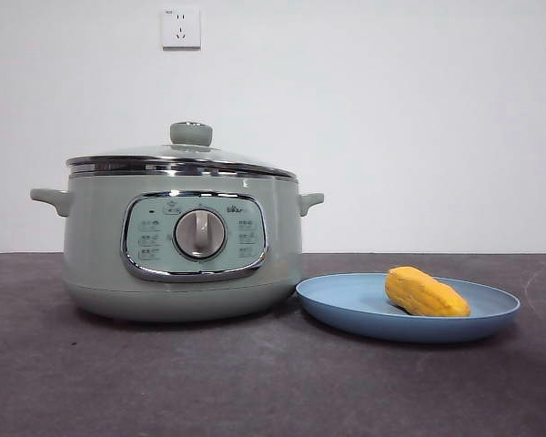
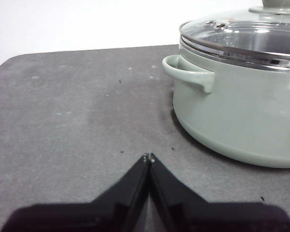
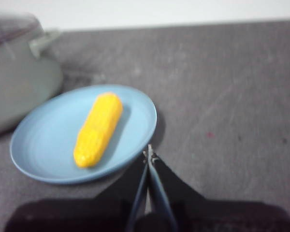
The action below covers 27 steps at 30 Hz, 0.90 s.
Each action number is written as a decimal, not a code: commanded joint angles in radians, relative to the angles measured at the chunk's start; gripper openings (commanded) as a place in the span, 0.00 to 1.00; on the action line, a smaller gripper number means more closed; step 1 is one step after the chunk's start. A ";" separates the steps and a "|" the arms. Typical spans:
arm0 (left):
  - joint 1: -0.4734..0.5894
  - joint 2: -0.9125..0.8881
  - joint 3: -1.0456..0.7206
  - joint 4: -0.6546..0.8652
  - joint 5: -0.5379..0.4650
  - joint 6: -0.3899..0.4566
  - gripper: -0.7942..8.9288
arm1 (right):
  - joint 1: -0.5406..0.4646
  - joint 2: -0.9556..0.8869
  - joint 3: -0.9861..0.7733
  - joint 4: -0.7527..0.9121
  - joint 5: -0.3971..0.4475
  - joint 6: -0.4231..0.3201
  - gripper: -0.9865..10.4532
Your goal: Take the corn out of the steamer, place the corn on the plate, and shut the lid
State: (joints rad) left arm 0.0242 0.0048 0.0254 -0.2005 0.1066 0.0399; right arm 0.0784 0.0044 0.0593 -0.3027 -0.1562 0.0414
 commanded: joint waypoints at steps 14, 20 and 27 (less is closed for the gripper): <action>0.003 -0.002 -0.013 0.002 -0.001 -0.007 0.08 | 0.000 -0.002 -0.011 0.002 0.006 0.100 0.09; 0.003 -0.002 -0.013 0.002 0.000 -0.007 0.08 | 0.000 -0.002 -0.011 0.002 0.006 0.100 0.09; 0.003 -0.002 -0.013 0.002 0.000 -0.007 0.08 | 0.000 -0.002 -0.011 0.002 0.006 0.100 0.09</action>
State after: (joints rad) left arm 0.0242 0.0048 0.0254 -0.2005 0.1066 0.0402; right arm 0.0784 0.0040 0.0589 -0.3038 -0.1539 0.1322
